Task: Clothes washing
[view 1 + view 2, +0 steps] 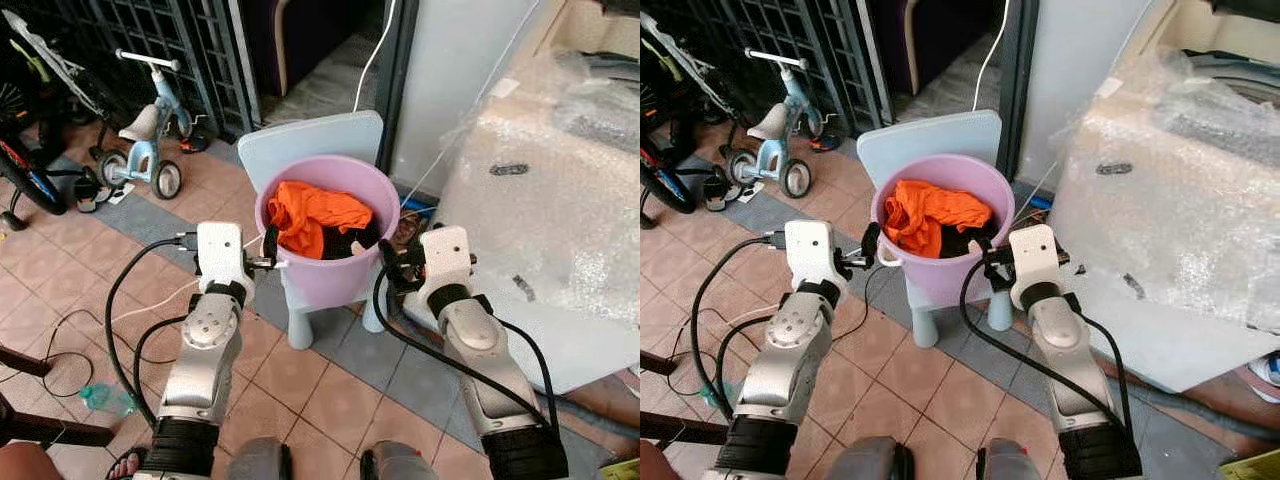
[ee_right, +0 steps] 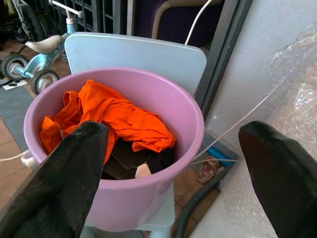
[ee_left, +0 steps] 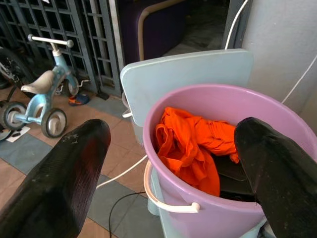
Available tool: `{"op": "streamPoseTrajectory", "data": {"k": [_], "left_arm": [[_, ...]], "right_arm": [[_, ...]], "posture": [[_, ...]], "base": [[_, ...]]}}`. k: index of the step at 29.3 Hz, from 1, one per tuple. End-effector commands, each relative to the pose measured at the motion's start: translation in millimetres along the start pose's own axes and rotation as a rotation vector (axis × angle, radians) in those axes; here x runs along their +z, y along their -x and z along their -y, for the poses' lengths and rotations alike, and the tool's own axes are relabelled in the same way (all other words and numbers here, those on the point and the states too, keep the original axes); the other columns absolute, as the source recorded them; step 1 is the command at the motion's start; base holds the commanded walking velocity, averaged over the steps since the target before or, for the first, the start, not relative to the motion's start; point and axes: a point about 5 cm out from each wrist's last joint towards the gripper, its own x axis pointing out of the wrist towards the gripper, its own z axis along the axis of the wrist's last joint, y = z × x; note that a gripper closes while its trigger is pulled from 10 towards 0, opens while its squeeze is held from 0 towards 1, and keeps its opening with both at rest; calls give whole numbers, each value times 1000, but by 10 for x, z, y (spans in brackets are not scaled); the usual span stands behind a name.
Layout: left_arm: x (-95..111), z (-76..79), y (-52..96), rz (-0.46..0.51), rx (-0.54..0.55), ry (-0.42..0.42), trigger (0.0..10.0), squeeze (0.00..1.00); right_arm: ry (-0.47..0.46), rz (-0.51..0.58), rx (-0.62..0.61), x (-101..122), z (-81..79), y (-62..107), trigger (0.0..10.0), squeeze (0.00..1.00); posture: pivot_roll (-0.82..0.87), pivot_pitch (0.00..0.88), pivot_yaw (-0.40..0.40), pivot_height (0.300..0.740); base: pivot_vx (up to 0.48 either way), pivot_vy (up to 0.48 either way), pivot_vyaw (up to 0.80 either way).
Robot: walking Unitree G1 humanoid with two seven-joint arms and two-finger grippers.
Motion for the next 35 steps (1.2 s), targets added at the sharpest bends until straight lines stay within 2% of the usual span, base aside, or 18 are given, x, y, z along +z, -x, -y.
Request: {"op": "streamPoseTrajectory", "data": {"k": [1, 9, 21, 23, 27, 35], "left_arm": [[13, -45, 1, -1, 15, -7, 10000, 0], [6, -67, 7, -3, 23, -12, 10000, 0], [-41, -12, 47, -32, 26, 4, 10000, 0], [-53, -13, 53, -37, 31, 5, 10000, 0], [-22, 5, 48, -21, 18, 9, 10000, 0], [-25, -72, 52, -36, 54, -8, 10000, 0]], "right_arm": [[9, 14, 33, 49, -56, -47, 10000, 0], [13, 11, 41, 48, -42, -77, 10000, 0], [39, -12, 72, -7, -39, -65, 10000, 0], [49, -16, 83, -16, -45, -70, 10000, 0], [67, -26, 90, -26, -36, -101, 10000, 0], [79, -59, 125, -62, -40, -174, 10000, 0]], "posture": [[-4, 127, 51, 740], [-1, 131, 46, 740], [-9, 138, 30, 740], [-7, 135, 32, 740], [-1, 137, 30, 740], [16, 144, 29, 740]], "base": [[446, 0, 0], [430, 0, 0], [446, 0, 0], [0, 0, 0], [0, 0, 759], [0, 0, 800]]}}
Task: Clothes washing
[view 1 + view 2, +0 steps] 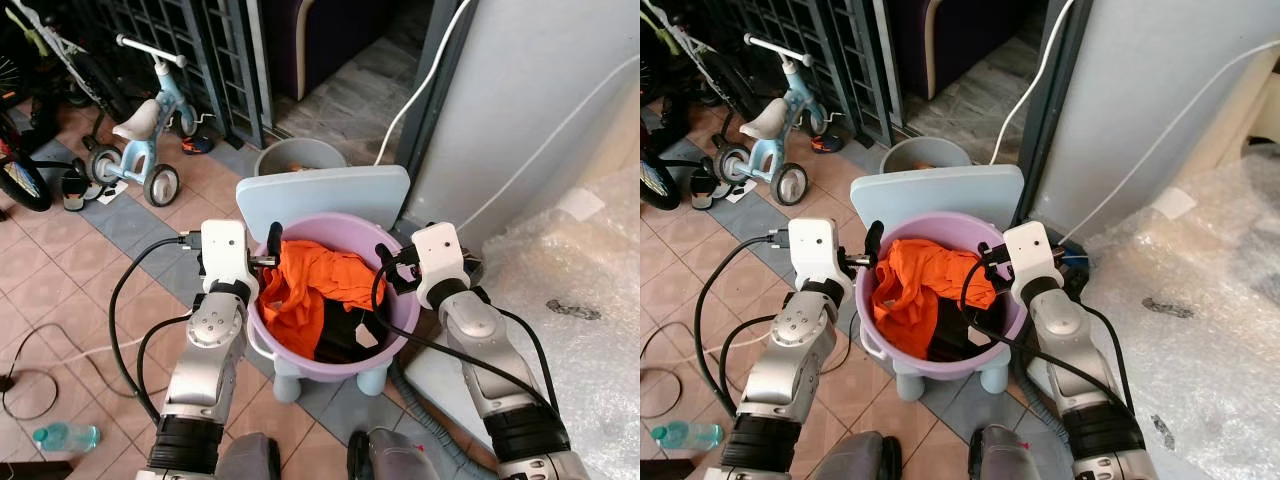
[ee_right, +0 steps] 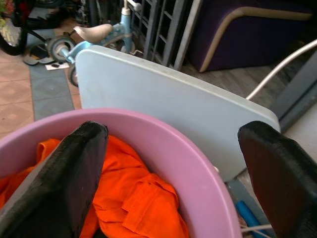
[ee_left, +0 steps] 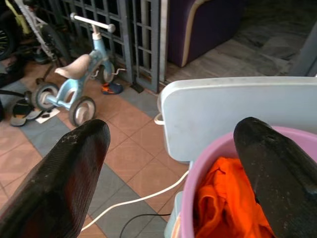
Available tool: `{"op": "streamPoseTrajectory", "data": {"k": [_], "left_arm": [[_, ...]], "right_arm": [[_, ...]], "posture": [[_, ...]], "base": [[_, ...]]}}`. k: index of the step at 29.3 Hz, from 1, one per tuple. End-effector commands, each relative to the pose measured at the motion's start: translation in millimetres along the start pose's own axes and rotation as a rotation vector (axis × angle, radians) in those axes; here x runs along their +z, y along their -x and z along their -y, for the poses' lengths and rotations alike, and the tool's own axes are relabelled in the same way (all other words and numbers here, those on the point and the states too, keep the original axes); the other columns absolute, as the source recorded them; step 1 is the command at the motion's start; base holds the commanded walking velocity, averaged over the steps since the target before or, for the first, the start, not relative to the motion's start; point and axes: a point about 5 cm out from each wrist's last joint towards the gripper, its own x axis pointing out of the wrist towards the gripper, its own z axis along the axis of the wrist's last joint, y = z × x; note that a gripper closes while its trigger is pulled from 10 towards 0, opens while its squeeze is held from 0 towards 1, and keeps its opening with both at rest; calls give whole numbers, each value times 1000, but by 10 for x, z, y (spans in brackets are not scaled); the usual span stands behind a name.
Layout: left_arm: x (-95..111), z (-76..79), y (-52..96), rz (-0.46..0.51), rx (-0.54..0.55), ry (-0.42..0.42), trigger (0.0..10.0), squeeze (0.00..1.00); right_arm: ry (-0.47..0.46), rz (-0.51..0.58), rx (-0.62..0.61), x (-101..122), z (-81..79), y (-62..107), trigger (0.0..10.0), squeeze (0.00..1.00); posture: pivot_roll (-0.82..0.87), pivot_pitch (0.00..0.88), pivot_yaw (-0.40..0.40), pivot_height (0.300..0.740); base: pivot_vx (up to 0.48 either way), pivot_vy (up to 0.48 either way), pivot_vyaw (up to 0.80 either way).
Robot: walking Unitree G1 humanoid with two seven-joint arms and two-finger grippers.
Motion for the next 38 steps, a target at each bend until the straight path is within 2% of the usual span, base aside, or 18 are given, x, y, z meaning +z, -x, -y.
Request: {"op": "streamPoseTrajectory", "data": {"k": [1, 6, 8, 15, 23, 28, 35, 38], "left_arm": [[-12, -17, 37, -10, 13, -4, 10000, 0], [-58, -35, 71, -39, 18, 0, 10000, 0], [-87, -35, 86, -42, 2, -8, 10000, 0], [-40, 17, 32, -24, -27, -8, 10000, 0], [-70, 17, 48, -43, -36, -6, 10000, 0], [-111, 46, 50, -64, -41, -3, 10000, 0], [-125, 65, 70, -82, -64, 2, 10000, 0], [-131, 58, 77, -86, -65, 2, 10000, 0]], "right_arm": [[4, -44, 6, -106, 26, 16, 10000, 0], [-3, -60, 5, -148, 20, 15, 10000, 0], [-34, -73, -4, -186, -3, 21, 10000, 0], [-35, -77, 3, -196, -29, 16, 10000, 0], [-24, -82, -18, -198, -1, -1, 10000, 0], [-15, -95, -48, -210, 22, -14, 10000, 0], [-34, -200, -137, -356, 115, -6, 10000, 0], [-28, -236, -151, -406, 133, 4, 10000, 0]], "posture": [[18, 144, 30, 740], [21, 136, 32, 740], [17, 124, 34, 740], [8, 115, 36, 740], [12, 110, 29, 740], [15, 109, 27, 740], [18, 111, 29, 740], [18, 113, 30, 740]], "base": [[0, 0, 800], [0, 0, 800], [126, 328, 0], [271, 395, 0], [467, 0, 0], [61, 0, 0], [0, 0, 0], [0, 0, -710]]}}
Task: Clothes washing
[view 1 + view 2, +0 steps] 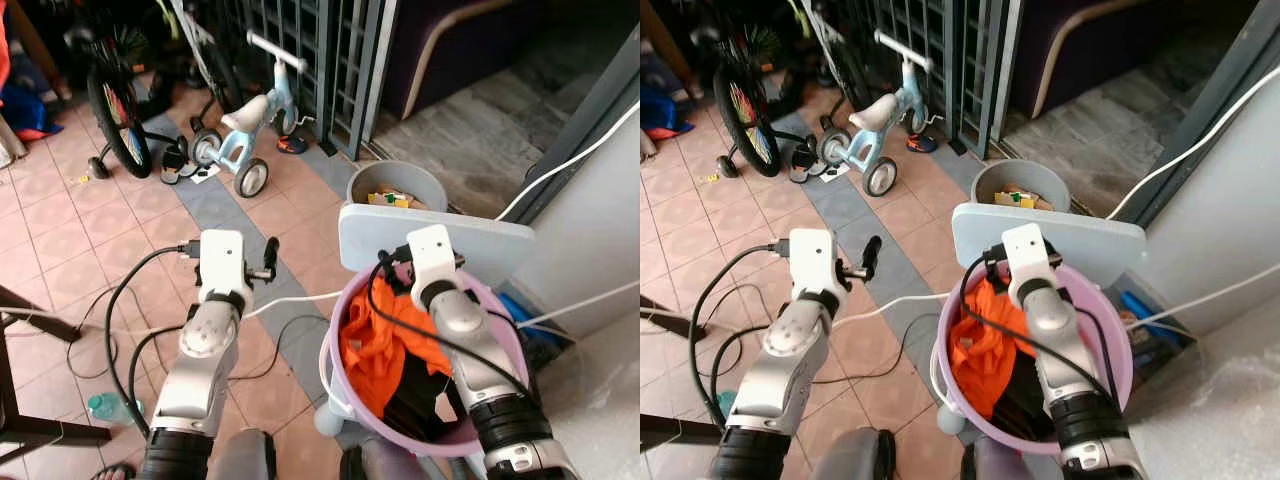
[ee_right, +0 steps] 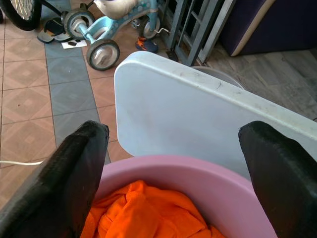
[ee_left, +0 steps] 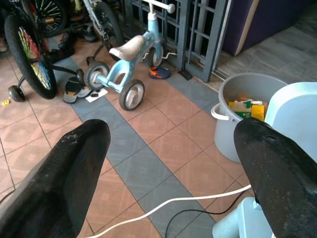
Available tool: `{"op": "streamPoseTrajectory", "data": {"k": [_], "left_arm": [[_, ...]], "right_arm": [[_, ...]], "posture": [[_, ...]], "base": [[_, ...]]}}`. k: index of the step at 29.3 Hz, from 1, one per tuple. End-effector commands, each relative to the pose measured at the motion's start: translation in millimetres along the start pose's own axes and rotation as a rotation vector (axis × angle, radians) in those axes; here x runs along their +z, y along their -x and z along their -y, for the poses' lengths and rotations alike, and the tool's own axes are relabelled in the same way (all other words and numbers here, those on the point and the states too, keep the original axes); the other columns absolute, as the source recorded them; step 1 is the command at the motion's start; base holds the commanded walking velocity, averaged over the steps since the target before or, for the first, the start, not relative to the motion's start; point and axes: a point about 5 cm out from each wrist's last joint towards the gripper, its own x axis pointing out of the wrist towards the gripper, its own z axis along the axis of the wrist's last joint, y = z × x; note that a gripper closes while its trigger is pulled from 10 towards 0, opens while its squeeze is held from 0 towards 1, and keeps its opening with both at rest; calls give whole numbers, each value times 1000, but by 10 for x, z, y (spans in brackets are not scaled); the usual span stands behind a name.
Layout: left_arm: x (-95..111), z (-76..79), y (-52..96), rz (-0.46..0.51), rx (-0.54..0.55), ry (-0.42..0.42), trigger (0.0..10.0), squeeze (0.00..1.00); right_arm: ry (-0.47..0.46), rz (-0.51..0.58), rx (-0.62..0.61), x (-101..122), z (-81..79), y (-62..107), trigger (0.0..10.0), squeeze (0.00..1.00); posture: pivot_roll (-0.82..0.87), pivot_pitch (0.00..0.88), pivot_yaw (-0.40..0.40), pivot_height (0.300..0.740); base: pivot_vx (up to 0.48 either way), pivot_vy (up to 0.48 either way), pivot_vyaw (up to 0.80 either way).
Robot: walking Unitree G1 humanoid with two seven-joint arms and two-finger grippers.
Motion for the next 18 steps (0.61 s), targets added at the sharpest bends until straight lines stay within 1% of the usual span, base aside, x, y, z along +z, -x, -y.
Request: {"op": "streamPoseTrajectory", "data": {"k": [1, 2, 4, 5, 7, 9, 11, 13, 14, 15, 16, 17, 18], "left_arm": [[-44, 50, 33, -29, -16, -15, 10000, 0], [-59, 45, 37, -41, -14, -24, 10000, 0], [-132, 42, 60, -95, -15, -43, 10000, 0], [-149, 44, 71, -106, -16, -42, 10000, 0], [-164, 42, 100, -116, -19, -51, 10000, 0], [-171, 37, 140, -118, -17, -48, 10000, 0], [-181, 23, 176, -129, -8, -54, 10000, 0], [-190, 7, 244, -152, -1, -59, 10000, 0], [-191, 6, 256, -156, 0, -60, 10000, 0], [-205, 4, 297, -187, -4, -58, 10000, 0], [-205, 4, 297, -187, -4, -58, 10000, 0], [-202, 4, 353, -196, -3, -58, 10000, 0], [-199, 5, 380, -200, -8, -63, 10000, 0]], "right_arm": [[-3, -106, -38, -196, 98, 26, 10000, 0], [-4, -129, -43, -229, 108, 27, 10000, 0], [-43, -228, -58, -376, 138, 27, 10000, 0], [-56, -255, -52, -417, 136, 22, 10000, 0], [-66, -279, -41, -454, 127, 11, 10000, 0], [-76, -276, -26, -454, 105, -4, 10000, 0], [-66, -296, -7, -469, 75, -17, 10000, 0], [-64, -321, 26, -491, 10, -49, 10000, 0], [-64, -323, 30, -494, 1, -51, 10000, 0], [-48, -338, 56, -503, -56, -70, 10000, 0], [-48, -338, 56, -503, -56, -70, 10000, 0], [-47, -348, 88, -510, -119, -82, 10000, 0], [-44, -353, 101, -514, -148, -92, 10000, 0]], "posture": [[22, 119, 31, 740], [22, 119, 31, 740], [36, 131, 27, 740], [39, 134, 27, 740], [47, 144, 25, 740], [54, 153, 23, 740], [66, 167, 20, 740], [84, 189, 18, 740], [84, 189, 18, 740], [97, 207, 16, 740], [97, 207, 16, 740], [111, 223, 13, 740], [119, 233, 12, 740]], "base": [[0, 0, 0], [0, 0, 0], [0, 0, 0], [0, 0, -406], [0, 0, -200], [0, 0, -400], [0, 0, 0], [0, 0, 0], [0, 0, 0], [0, 0, 0], [0, 0, 0], [0, 0, 0], [0, 0, 0]]}}
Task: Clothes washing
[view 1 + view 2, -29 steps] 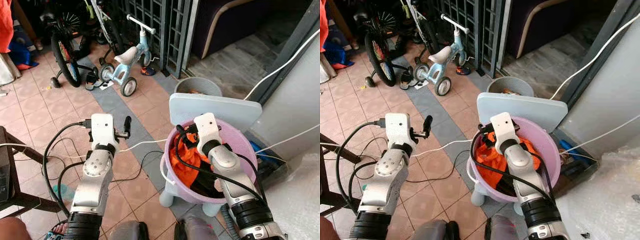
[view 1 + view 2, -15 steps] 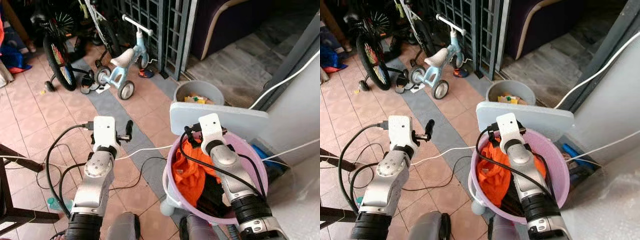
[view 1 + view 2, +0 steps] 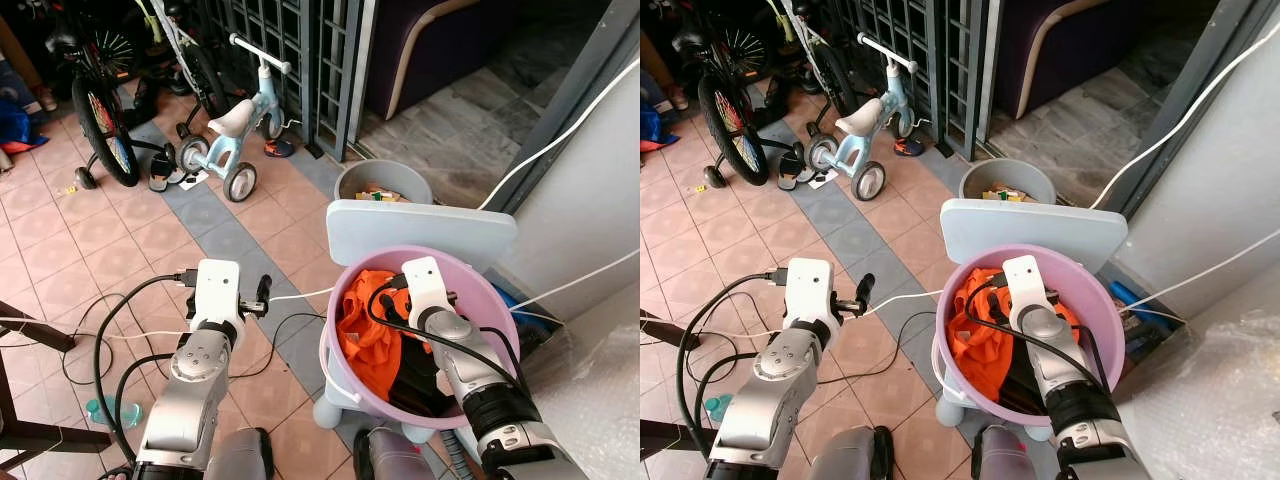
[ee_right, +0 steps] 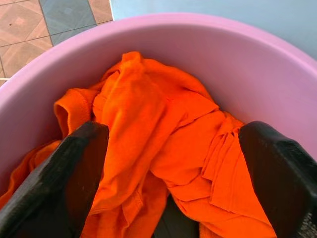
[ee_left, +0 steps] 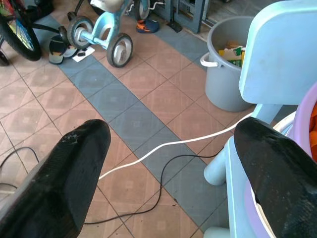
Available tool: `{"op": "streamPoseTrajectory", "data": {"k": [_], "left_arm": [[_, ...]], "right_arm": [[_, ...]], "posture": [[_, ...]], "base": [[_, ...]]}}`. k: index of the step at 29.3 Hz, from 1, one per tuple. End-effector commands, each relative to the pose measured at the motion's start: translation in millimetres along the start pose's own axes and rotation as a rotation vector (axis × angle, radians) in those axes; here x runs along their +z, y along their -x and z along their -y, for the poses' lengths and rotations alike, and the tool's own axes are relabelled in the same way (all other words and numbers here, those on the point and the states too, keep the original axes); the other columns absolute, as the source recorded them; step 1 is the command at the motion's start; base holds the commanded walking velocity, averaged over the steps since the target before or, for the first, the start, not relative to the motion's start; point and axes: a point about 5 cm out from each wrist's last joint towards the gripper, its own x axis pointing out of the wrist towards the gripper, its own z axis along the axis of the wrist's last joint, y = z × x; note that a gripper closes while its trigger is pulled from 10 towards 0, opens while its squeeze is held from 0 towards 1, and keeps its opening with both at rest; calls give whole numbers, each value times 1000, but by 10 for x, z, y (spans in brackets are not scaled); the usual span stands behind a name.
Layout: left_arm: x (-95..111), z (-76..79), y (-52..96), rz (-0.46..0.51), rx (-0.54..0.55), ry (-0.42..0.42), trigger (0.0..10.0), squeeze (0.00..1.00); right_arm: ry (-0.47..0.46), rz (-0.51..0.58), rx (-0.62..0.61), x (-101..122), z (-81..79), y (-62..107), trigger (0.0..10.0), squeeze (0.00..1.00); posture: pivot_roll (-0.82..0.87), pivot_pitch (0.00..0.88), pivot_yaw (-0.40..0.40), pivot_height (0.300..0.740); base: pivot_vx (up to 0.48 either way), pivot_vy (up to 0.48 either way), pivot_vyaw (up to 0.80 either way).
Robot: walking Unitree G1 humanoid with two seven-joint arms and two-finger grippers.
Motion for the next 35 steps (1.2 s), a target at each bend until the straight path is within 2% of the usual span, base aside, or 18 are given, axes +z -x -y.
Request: {"op": "streamPoseTrajectory", "data": {"k": [1, 6, 10, 11, 12, 13, 14, 15, 19, 22, 25, 28, 31, 35], "left_arm": [[17, -1, 60, -10, -4, -15, 10000, 0], [38, -11, 263, -19, -9, -19, 10000, 0], [31, -52, 379, -26, -2, -37, 10000, 0], [27, -59, 449, -32, -6, -43, 10000, 0], [26, -61, 477, -38, -7, -45, 10000, 0], [24, -61, 499, -43, -8, -47, 10000, 0], [23, -57, 518, -47, -8, -48, 10000, 0], [25, -59, 509, -47, -7, -49, 10000, 0], [56, -55, 494, -44, 3, -45, 10000, 0], [65, -38, 489, -43, 11, -42, 10000, 0], [86, -29, 493, -40, 22, -35, 10000, 0], [115, -61, 504, -29, 54, -26, 10000, 0], [101, -125, 544, -24, 107, -13, 10000, 0], [94, -131, 566, -25, 123, -3, 10000, 0]], "right_arm": [[16, -26, 37, -32, -74, -31, 10000, 0], [77, -49, 70, -34, -149, -111, 10000, 0], [105, -55, 43, -29, -136, -140, 10000, 0], [116, -46, 13, 1, -133, -161, 7216, 0], [121, -42, -3, 13, -134, -173, 5686, 0], [132, -36, -16, 25, -143, -182, 980, 0], [143, -29, -26, 32, -152, -188, 980, 0], [136, -33, -31, 37, -182, -194, 0, 0], [123, -38, -22, 67, -367, -217, 0, 0], [105, -45, 30, 58, -583, -216, 0, 0], [88, -59, 62, 17, -668, -211, 0, 0], [81, -72, 78, -41, -681, -205, 0, 0], [75, -109, 75, -141, -621, -198, 0, 0], [102, -113, 53, -162, -562, -199, 0, 0]], "posture": [[124, 238, 11, 740], [164, 298, 14, 740], [171, 325, 15, 740], [180, 344, 12, 740], [182, 347, 10, 740], [184, 352, 7, 740], [184, 353, 5, 740], [186, 356, 3, 740], [187, 361, -9, 740], [193, 359, -23, 740], [206, 359, -38, 740], [223, 364, -57, 740], [235, 362, -76, 740], [242, 360, -86, 740]], "base": [[0, 0, 0], [0, 0, 0], [0, 0, 0], [0, 0, 0], [0, 0, 0], [0, 0, 0], [0, 0, 0], [0, 0, 0], [0, 0, 0], [0, 0, 0], [0, 0, 0], [0, 0, 0], [0, 0, 0], [0, 0, 0]]}}
